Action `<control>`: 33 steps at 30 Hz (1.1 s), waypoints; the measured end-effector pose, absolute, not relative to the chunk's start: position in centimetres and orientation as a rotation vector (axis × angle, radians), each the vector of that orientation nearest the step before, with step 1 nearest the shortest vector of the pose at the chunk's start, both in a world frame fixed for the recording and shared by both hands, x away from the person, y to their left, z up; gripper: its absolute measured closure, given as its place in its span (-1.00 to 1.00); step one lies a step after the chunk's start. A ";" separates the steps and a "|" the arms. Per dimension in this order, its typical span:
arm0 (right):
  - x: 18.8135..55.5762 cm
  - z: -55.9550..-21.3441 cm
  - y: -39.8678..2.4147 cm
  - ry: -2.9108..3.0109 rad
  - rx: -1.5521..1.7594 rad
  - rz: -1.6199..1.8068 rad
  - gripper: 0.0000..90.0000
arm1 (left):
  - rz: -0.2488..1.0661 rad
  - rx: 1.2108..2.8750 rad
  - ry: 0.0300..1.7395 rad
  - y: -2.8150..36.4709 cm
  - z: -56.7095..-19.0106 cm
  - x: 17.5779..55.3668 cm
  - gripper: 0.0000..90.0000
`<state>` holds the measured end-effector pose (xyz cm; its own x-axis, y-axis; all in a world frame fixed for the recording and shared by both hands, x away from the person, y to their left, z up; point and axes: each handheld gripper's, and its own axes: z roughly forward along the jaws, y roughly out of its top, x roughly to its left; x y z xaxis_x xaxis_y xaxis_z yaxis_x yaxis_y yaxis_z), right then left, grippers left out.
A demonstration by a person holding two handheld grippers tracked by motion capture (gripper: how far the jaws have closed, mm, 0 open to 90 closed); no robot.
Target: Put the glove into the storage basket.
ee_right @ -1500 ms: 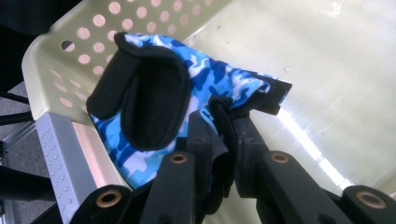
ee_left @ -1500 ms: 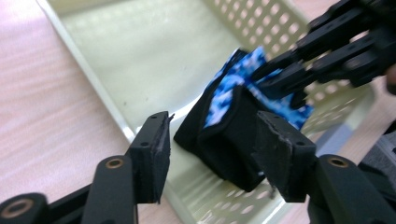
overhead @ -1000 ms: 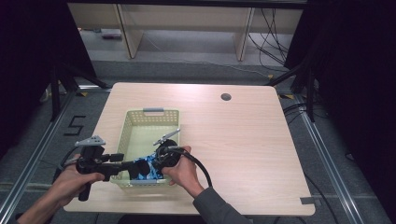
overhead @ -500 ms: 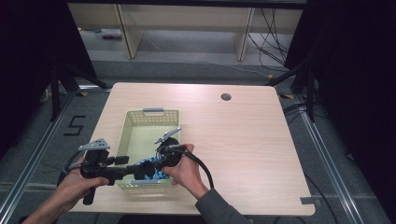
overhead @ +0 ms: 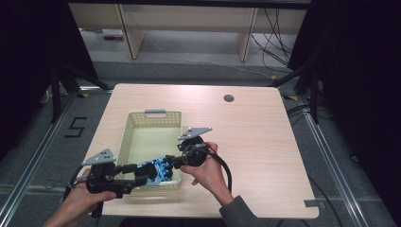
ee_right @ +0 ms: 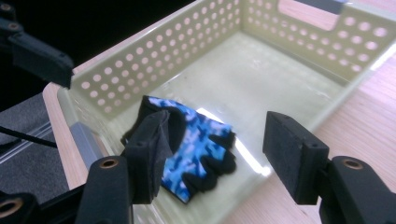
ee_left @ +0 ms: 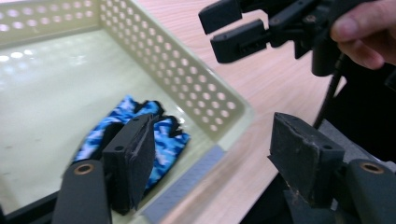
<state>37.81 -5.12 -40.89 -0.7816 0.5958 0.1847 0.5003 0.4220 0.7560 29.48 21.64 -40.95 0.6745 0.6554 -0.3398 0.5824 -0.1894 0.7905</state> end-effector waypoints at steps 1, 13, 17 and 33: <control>37.7 -41.0 -5.6 2.548 1.000 1.317 -0.08 | 0.086 1.868 0.962 21.4 -41.0 29.3 -0.32; 36.4 -41.1 -11.0 2.446 1.074 1.393 -0.13 | 0.121 1.888 0.882 18.5 -41.6 27.3 -0.37; 35.6 -41.3 -12.3 2.413 1.085 1.416 -0.15 | 0.120 1.908 0.845 17.7 -42.3 26.6 -0.39; 34.2 -42.6 -15.2 2.404 1.155 1.391 -0.17 | 0.089 1.895 0.800 16.0 -44.2 25.2 -0.41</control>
<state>34.21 -15.24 -42.56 -0.6975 0.6728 0.2468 0.5492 0.2805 0.7872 25.18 16.03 -44.19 0.7757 0.5631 -0.2850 0.4871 -0.2470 0.8377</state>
